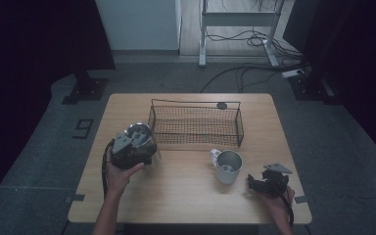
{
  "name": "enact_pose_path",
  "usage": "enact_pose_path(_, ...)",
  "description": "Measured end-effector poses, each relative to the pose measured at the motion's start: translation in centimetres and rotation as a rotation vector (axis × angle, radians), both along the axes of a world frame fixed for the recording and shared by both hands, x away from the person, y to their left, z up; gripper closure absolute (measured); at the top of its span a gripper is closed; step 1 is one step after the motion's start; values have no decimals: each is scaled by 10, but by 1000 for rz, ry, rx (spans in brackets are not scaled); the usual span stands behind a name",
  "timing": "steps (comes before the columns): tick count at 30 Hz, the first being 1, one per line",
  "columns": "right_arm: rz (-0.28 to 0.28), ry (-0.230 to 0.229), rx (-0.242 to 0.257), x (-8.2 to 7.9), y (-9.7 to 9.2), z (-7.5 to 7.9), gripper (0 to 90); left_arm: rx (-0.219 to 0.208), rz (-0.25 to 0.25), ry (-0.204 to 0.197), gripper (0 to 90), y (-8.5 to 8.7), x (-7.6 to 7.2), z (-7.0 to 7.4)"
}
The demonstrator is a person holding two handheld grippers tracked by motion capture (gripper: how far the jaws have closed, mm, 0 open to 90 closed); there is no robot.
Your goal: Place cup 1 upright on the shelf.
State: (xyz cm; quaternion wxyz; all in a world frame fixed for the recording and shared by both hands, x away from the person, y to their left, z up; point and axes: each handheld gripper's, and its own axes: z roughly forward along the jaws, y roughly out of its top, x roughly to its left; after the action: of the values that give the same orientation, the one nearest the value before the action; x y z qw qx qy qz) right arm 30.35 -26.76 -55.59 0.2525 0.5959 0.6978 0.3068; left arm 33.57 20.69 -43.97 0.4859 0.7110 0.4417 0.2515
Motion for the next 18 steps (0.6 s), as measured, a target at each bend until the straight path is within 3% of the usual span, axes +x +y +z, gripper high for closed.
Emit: enact_pose_path(18,-2,-1,0,0,0,0,73,6,-15,-25,37,-13,9,29)
